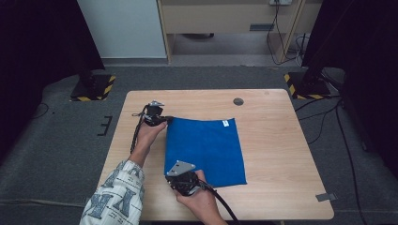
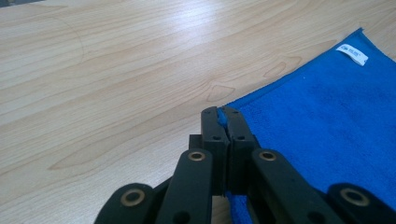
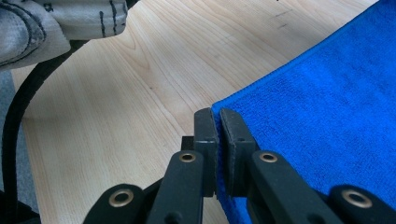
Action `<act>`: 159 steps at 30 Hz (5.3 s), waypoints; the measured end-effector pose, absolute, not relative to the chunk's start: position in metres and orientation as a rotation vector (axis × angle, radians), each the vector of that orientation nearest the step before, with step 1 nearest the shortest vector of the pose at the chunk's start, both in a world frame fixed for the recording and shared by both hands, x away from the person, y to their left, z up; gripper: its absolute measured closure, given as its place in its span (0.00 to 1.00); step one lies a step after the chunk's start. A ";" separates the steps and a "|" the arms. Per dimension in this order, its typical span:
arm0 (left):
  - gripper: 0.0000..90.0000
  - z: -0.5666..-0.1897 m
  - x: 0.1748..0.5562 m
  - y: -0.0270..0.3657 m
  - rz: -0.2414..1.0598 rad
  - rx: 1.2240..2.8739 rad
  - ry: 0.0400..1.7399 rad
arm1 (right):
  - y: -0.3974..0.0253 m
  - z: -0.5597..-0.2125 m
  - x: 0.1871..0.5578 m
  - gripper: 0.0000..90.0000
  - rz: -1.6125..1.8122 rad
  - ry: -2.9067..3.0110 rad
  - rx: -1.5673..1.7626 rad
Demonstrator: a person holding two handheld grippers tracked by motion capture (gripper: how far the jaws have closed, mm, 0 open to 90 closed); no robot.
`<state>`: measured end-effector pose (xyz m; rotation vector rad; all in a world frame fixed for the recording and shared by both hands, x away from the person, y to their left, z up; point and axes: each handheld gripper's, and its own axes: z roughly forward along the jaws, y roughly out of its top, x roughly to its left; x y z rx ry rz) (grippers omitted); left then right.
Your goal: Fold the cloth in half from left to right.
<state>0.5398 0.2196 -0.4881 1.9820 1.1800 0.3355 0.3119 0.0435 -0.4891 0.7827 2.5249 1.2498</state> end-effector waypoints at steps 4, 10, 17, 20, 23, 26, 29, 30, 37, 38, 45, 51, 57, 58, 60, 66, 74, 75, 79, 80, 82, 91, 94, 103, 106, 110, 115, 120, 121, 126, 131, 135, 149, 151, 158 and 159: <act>0.99 -0.486 0.539 0.221 0.338 1.982 1.177 | 0.045 -0.488 0.311 0.96 1.260 2.522 0.785; 0.99 -0.480 0.536 0.225 0.337 1.975 1.174 | 0.051 -0.484 0.308 0.96 1.272 2.514 0.772; 0.99 -0.472 0.532 0.233 0.341 1.964 1.173 | 0.059 -0.480 0.307 0.96 1.285 2.511 0.761; 0.99 -0.465 0.532 0.236 0.342 1.974 1.171 | 0.063 -0.477 0.305 0.96 1.292 2.509 0.762; 0.99 -0.457 0.531 0.238 0.351 1.976 1.165 | 0.066 -0.475 0.303 0.96 1.308 2.498 0.762; 0.99 -0.451 0.531 0.242 0.356 1.975 1.165 | 0.070 -0.472 0.301 0.96 1.325 2.486 0.769; 0.99 -0.449 0.530 0.246 0.356 1.973 1.167 | 0.072 -0.470 0.299 0.96 1.354 2.463 0.797; 0.99 -0.450 0.530 0.247 0.354 1.977 1.169 | 0.074 -0.469 0.298 0.96 1.357 2.454 0.798; 0.99 -0.449 0.529 0.253 0.357 1.985 1.166 | 0.082 -0.469 0.296 0.96 1.353 2.454 0.801; 0.99 -0.449 0.529 0.254 0.357 1.984 1.167 | 0.083 -0.469 0.297 0.96 1.353 2.453 0.799; 0.99 -0.447 0.527 0.268 0.363 1.992 1.174 | 0.097 -0.466 0.296 0.96 1.371 2.462 0.766; 0.99 -0.443 0.524 0.281 0.366 1.985 1.193 | 0.110 -0.464 0.296 0.96 1.414 2.467 0.759; 0.99 -0.450 0.529 0.268 0.348 1.975 1.204 | 0.095 -0.465 0.301 0.96 1.417 2.467 0.787; 0.99 -0.452 0.531 0.262 0.338 1.974 1.202 | 0.089 -0.466 0.302 0.96 1.413 2.464 0.798; 0.98 -0.456 0.535 0.250 0.334 1.979 1.207 | 0.076 -0.469 0.304 0.96 1.404 2.458 0.821; 0.98 -0.463 0.543 0.210 0.308 1.986 1.180 | 0.031 -0.484 0.304 0.96 1.297 2.454 0.839; 0.98 -0.469 0.548 0.160 0.278 2.028 1.132 | 0.000 -0.486 0.302 0.96 1.302 2.420 0.892; 0.98 -0.469 0.548 0.157 0.280 2.038 1.128 | -0.004 -0.485 0.301 0.96 1.303 2.411 0.896; 0.98 -0.468 0.548 0.143 0.274 2.047 1.108 | -0.014 -0.482 0.299 0.96 1.296 2.398 0.893; 0.98 -0.467 0.548 0.138 0.275 2.057 1.097 | -0.019 -0.481 0.298 0.96 1.292 2.398 0.896; 0.98 -0.467 0.548 0.135 0.276 2.060 1.095 | -0.021 -0.480 0.297 0.96 1.288 2.393 0.898; 0.98 -0.472 0.549 0.123 0.272 2.084 1.087 | -0.036 -0.482 0.295 0.96 1.272 2.388 0.921; 0.98 -0.471 0.550 0.121 0.271 2.084 1.084 | -0.039 -0.483 0.295 0.96 1.266 2.392 0.923; 0.98 -0.476 0.551 0.111 0.241 2.092 1.086 | -0.047 -0.488 0.293 0.96 1.263 2.394 0.954; 0.97 -0.481 0.552 0.105 0.234 2.105 1.082 | -0.051 -0.489 0.291 0.96 1.267 2.389 0.964; 0.97 -0.484 0.553 0.099 0.224 2.109 1.074 | -0.056 -0.490 0.291 0.96 1.262 2.382 0.981; 0.97 -0.489 0.554 0.092 0.208 2.127 1.067 | -0.062 -0.492 0.292 0.96 1.250 2.388 0.993; 0.97 -0.493 0.554 0.090 0.202 2.120 1.075 | -0.064 -0.496 0.291 0.95 1.238 2.401 1.003; 0.97 -0.493 0.554 0.089 0.199 2.115 1.073 | -0.065 -0.497 0.291 0.95 1.238 2.401 1.008; 0.97 -0.491 0.555 0.090 0.208 2.093 1.080 | -0.066 -0.497 0.292 0.95 1.230 2.398 1.011; 0.97 -0.495 0.556 0.087 0.191 2.096 1.079 | -0.068 -0.499 0.293 0.95 1.221 2.403 1.021; 0.97 -0.499 0.557 0.085 0.183 2.101 1.084 | -0.069 -0.502 0.293 0.95 1.215 2.407 1.026; 0.95 -0.505 0.558 0.077 0.178 2.099 1.086 | -0.081 -0.506 0.296 0.93 1.190 2.405 1.068; 0.94 -0.506 0.557 0.076 0.177 2.102 1.085 | -0.081 -0.507 0.296 0.93 1.189 2.406 1.070; 0.83 -0.503 0.556 0.073 0.196 2.084 1.071 | -0.082 -0.510 0.296 0.81 1.160 2.425 1.089; 0.82 -0.503 0.555 0.073 0.193 2.085 1.065 | -0.083 -0.510 0.296 0.81 1.154 2.427 1.097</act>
